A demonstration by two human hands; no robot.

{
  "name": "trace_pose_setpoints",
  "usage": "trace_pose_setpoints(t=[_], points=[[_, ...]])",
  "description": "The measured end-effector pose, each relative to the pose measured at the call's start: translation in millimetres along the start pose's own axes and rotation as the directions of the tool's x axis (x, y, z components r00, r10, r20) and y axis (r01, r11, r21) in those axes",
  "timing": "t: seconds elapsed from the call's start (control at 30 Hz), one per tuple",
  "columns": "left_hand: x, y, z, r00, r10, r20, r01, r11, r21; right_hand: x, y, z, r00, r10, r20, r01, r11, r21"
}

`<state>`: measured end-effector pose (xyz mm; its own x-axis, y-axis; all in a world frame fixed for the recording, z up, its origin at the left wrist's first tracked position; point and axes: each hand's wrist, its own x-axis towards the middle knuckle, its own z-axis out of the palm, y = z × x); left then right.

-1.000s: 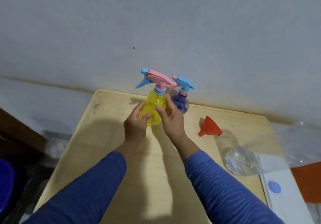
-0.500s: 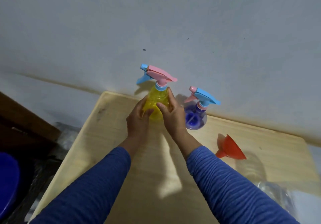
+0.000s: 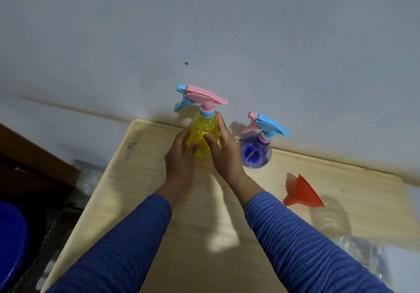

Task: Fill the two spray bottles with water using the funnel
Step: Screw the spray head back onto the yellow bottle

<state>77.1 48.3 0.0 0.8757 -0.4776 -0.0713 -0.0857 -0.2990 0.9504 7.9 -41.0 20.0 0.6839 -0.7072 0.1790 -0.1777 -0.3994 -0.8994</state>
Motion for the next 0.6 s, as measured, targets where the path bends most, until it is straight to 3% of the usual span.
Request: trace_pose_setpoints(t=[0.1, 0.23, 0.3, 0.43, 0.53, 0.6], points=[[-0.3, 0.6, -4.2, 0.999, 0.000, 0.036, -0.001, 1.000, 0.031, 1.3, 3.7, 1.9, 0.998, 0.012, 0.069, -0.005, 0.995, -0.099], [-0.4, 8.9, -13.2, 0.995, 0.016, 0.102, -0.028, 0.992, 0.120, -1.1, 11.7, 1.9, 0.979, 0.146, 0.141, -0.104, 0.957, -0.269], [1.9, 11.6, -16.0, 0.986, 0.034, 0.164, -0.073, 0.970, 0.232, -2.3, 11.6, -1.1, 0.975, 0.178, 0.137, -0.121, 0.931, -0.344], [8.0, 6.3, -23.1, 0.956, -0.024, 0.293, -0.138, 0.845, 0.516, -2.4, 4.1, -9.5, 0.943, 0.279, 0.180, -0.147, 0.837, -0.527], [6.5, 8.9, -32.4, 0.933, -0.143, 0.331, -0.109, 0.764, 0.636, -4.0, -4.2, -16.5, 0.894, 0.387, 0.225, -0.141, 0.721, -0.678], [5.0, 16.8, -40.3, 0.931, -0.131, 0.342, -0.155, 0.705, 0.692, -5.9, -13.6, -21.4, 0.863, 0.450, 0.230, -0.144, 0.654, -0.743]])
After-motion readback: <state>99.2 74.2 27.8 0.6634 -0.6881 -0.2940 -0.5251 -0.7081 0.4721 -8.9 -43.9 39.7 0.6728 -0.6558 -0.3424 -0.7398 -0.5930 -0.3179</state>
